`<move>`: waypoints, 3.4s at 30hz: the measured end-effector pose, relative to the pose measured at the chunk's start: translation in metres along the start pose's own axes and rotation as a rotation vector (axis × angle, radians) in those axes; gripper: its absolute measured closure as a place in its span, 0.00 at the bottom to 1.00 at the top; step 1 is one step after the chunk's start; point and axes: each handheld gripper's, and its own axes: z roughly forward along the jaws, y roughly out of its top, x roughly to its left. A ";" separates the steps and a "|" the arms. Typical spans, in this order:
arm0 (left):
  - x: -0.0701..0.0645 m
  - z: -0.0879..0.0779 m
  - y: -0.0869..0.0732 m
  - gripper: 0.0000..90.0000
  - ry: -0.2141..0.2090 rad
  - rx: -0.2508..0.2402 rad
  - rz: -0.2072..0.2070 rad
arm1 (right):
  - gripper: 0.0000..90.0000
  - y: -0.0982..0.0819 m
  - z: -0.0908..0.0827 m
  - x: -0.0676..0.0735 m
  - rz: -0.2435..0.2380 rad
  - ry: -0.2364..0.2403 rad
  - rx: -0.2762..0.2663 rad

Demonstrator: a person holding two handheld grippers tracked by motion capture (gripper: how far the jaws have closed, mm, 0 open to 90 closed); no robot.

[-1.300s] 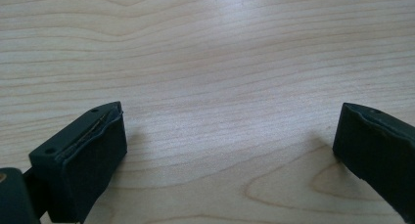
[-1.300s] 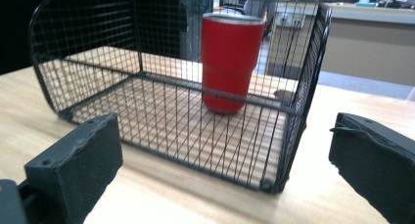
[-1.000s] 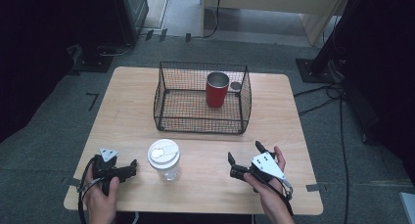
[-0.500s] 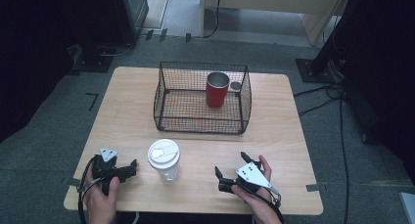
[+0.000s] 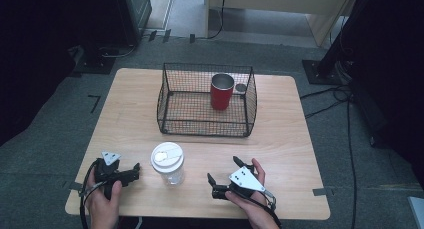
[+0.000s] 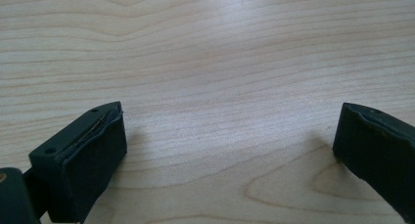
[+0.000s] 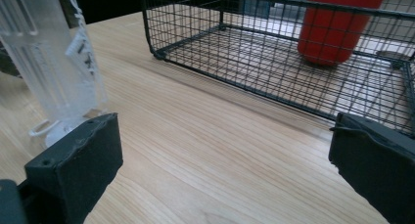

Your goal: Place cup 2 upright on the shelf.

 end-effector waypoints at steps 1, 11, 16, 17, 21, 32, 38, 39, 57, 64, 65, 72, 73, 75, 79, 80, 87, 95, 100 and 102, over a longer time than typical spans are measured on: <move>0.000 0.000 0.000 0.00 0.000 0.000 0.000 | 0.00 0.001 0.001 0.001 0.004 0.006 -0.002; 0.000 0.000 0.000 0.00 0.000 0.000 -0.001 | 0.00 0.007 0.009 0.021 -0.006 0.052 -0.016; 0.000 0.000 0.000 0.00 0.000 0.000 0.000 | 0.00 0.009 0.014 0.032 -0.020 0.081 -0.017; 0.000 0.000 0.000 0.00 0.000 0.000 -0.001 | 0.00 0.010 0.015 0.035 -0.023 0.089 -0.020; 0.000 0.000 0.000 0.00 0.000 0.000 -0.001 | 0.00 0.012 0.016 0.044 -0.042 0.124 -0.030; 0.000 0.000 0.000 0.00 0.000 -0.002 -0.002 | 0.00 0.029 0.027 0.065 -0.045 0.170 -0.062; 0.000 0.000 0.000 0.00 0.000 -0.002 -0.003 | 0.00 0.037 0.036 0.076 -0.050 0.190 -0.071; 0.000 0.000 0.000 0.00 0.000 -0.002 -0.003 | 0.00 0.038 0.037 0.077 -0.051 0.196 -0.072; 0.000 0.000 0.000 0.00 0.000 -0.002 -0.003 | 0.08 0.059 0.056 0.098 -0.018 0.222 -0.089; 0.000 0.000 0.000 0.00 0.000 -0.002 -0.002 | 0.11 0.060 0.062 0.103 0.014 0.210 -0.088; 0.000 0.000 0.000 0.00 0.000 -0.002 -0.002 | 0.12 0.060 0.063 0.103 0.023 0.213 -0.090; 0.000 0.000 0.000 0.00 0.000 -0.002 -0.002 | 0.16 0.061 0.066 0.106 0.012 0.210 -0.102; 0.000 0.000 0.000 0.00 0.000 -0.002 -0.003 | 0.16 0.062 0.066 0.106 0.018 0.212 -0.103; 0.000 0.000 0.000 0.00 0.000 -0.002 -0.003 | 0.17 0.063 0.067 0.105 0.016 0.207 -0.121; 0.000 0.000 0.000 0.00 0.000 -0.002 -0.002 | 0.18 0.064 0.066 0.102 0.033 0.204 -0.134; 0.000 0.000 0.000 0.00 0.000 -0.002 -0.003 | 0.18 0.064 0.066 0.101 0.049 0.212 -0.137; 0.000 0.000 0.000 0.00 0.000 -0.002 -0.002 | 0.18 0.067 0.062 0.096 0.062 0.214 -0.178; 0.000 0.000 0.000 0.00 0.000 -0.002 -0.002 | 0.18 0.075 0.060 0.092 0.074 0.204 -0.217; 0.000 0.000 0.000 0.00 0.000 -0.001 -0.002 | 0.18 0.082 0.058 0.089 0.067 0.196 -0.245; 0.000 0.000 0.000 0.00 0.000 -0.001 -0.001 | 0.18 0.085 0.057 0.087 0.069 0.190 -0.257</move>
